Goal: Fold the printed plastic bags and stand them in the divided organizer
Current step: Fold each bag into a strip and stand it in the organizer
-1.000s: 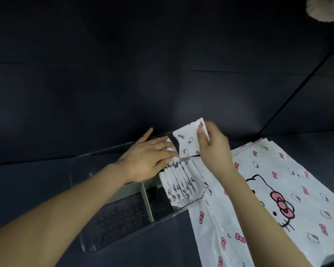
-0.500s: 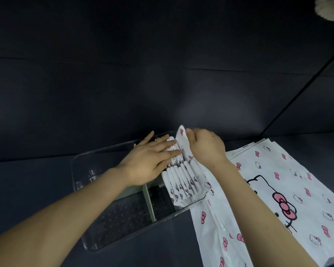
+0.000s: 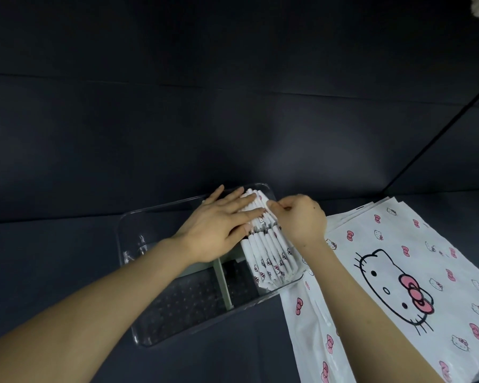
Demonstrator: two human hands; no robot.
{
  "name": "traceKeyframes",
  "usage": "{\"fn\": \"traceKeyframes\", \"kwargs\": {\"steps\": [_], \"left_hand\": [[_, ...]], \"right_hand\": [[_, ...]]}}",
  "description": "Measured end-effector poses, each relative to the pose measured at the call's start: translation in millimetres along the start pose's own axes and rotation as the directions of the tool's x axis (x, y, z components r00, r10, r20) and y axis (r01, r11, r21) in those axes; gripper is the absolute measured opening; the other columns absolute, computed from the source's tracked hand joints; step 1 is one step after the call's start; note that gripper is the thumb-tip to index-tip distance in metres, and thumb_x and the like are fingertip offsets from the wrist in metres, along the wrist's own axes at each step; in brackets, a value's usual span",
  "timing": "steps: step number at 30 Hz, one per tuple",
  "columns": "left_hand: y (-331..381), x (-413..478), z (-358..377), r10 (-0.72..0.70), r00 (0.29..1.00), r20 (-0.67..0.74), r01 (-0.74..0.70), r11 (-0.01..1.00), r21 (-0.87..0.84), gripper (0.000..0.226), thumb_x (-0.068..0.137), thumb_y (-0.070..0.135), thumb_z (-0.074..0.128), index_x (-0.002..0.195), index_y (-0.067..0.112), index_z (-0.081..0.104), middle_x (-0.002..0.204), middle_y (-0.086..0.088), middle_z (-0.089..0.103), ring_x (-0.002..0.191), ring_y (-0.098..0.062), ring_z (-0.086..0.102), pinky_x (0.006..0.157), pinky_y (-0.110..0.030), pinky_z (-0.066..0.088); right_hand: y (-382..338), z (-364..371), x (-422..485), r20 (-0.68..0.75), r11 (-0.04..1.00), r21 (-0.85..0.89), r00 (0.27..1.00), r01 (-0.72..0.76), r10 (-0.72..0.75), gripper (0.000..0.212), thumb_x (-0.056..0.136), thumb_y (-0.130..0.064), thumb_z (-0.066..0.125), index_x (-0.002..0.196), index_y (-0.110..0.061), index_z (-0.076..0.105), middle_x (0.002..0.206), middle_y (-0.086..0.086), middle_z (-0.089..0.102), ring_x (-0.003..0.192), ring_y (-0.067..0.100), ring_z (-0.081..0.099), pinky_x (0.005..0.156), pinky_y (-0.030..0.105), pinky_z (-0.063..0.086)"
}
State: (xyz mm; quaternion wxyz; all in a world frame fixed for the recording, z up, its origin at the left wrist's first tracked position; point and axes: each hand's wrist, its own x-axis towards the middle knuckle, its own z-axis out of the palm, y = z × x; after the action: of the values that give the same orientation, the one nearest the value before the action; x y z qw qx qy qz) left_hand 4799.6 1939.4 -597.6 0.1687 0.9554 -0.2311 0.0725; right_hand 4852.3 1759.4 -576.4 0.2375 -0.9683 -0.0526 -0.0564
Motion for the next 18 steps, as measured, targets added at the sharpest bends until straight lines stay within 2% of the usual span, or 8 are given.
{"fn": "traceKeyframes", "kwargs": {"steps": [3, 6, 8, 10, 12, 15, 16, 18], "left_hand": [[-2, -20, -13, -0.008, 0.999, -0.047, 0.010, 0.999, 0.030, 0.052, 0.097, 0.045, 0.025, 0.139, 0.027, 0.047, 0.151, -0.002, 0.037, 0.145, -0.021, 0.020, 0.118, -0.042, 0.004], [-6, -65, -31, -0.075, 0.989, -0.127, 0.086, 0.992, 0.087, 0.045, 0.097, 0.038, 0.035, 0.134, 0.021, 0.055, 0.145, -0.006, 0.045, 0.140, -0.025, 0.033, 0.118, -0.046, 0.015], [-10, -112, -41, -0.174, 0.969, -0.177, 0.197, 0.973, 0.120, 0.043, 0.097, 0.037, 0.038, 0.127, 0.018, 0.061, 0.141, -0.007, 0.050, 0.135, -0.025, 0.040, 0.117, -0.044, 0.018], [-15, -169, -46, -0.315, 0.919, -0.238, 0.354, 0.924, 0.143, 0.041, 0.094, 0.035, 0.041, 0.116, 0.014, 0.069, 0.133, -0.011, 0.057, 0.127, -0.029, 0.050, 0.114, -0.044, 0.022], [-24, -230, -49, -0.472, 0.827, -0.305, 0.533, 0.832, 0.157, 0.041, 0.090, 0.034, 0.042, 0.105, 0.011, 0.073, 0.126, -0.016, 0.061, 0.119, -0.035, 0.056, 0.111, -0.046, 0.027], [-45, -318, -51, -0.672, 0.604, -0.428, 0.782, 0.602, 0.159, 0.042, 0.086, 0.031, 0.042, 0.095, 0.005, 0.073, 0.119, -0.025, 0.061, 0.107, -0.043, 0.057, 0.100, -0.057, 0.037], [-52, -343, -51, -0.726, 0.523, -0.447, 0.845, 0.512, 0.156, 0.043, 0.087, 0.032, 0.041, 0.096, 0.004, 0.073, 0.119, -0.028, 0.059, 0.106, -0.046, 0.056, 0.098, -0.060, 0.038], [-65, -383, -49, -0.825, 0.378, -0.420, 0.926, 0.339, 0.167, 0.052, 0.088, 0.039, 0.039, 0.107, 0.003, 0.070, 0.124, -0.034, 0.053, 0.112, -0.053, 0.051, 0.097, -0.064, 0.035]], "right_hand": [[-6, 1, -13, -0.193, 0.999, -0.043, 0.981, 0.002, -0.010, 0.024, 0.090, -0.036, 0.061, 0.084, -0.017, 0.075, 0.086, 0.007, 0.065, 0.083, 0.028, 0.056, 0.062, 0.028, 0.034], [-34, 3, -50, -0.449, 0.988, 0.014, 0.884, 0.153, -0.130, 0.026, 0.088, -0.028, 0.057, 0.078, -0.013, 0.075, 0.079, 0.008, 0.066, 0.071, 0.027, 0.052, 0.062, 0.026, 0.033], [-64, 8, -84, -0.458, 0.957, 0.113, 0.869, 0.267, -0.188, 0.032, 0.086, -0.032, 0.048, 0.076, -0.014, 0.073, 0.077, 0.002, 0.065, 0.068, 0.022, 0.052, 0.063, 0.023, 0.029], [-94, 18, -120, -0.373, 0.890, 0.228, 0.880, 0.395, -0.295, 0.029, 0.086, -0.030, 0.049, 0.077, -0.014, 0.072, 0.079, -0.001, 0.065, 0.071, 0.019, 0.054, 0.064, 0.021, 0.032], [-121, 36, -155, -0.284, 0.781, 0.343, 0.850, 0.523, -0.444, 0.023, 0.087, -0.027, 0.054, 0.078, -0.014, 0.071, 0.081, -0.003, 0.064, 0.072, 0.017, 0.057, 0.068, 0.023, 0.041], [-148, 81, -202, -0.114, 0.632, 0.471, 0.753, 0.615, -0.648, 0.021, 0.088, -0.028, 0.057, 0.081, -0.016, 0.072, 0.088, -0.005, 0.067, 0.080, 0.012, 0.061, 0.074, 0.022, 0.048], [-151, 99, -213, -0.056, 0.618, 0.457, 0.714, 0.640, -0.698, 0.022, 0.089, -0.031, 0.056, 0.086, -0.018, 0.073, 0.095, -0.005, 0.068, 0.086, 0.013, 0.063, 0.076, 0.024, 0.052], [-151, 132, -227, 0.075, 0.624, 0.320, 0.638, 0.713, -0.767, 0.032, 0.087, -0.039, 0.051, 0.100, -0.021, 0.073, 0.112, -0.003, 0.068, 0.105, 0.017, 0.064, 0.086, 0.033, 0.055]]}}
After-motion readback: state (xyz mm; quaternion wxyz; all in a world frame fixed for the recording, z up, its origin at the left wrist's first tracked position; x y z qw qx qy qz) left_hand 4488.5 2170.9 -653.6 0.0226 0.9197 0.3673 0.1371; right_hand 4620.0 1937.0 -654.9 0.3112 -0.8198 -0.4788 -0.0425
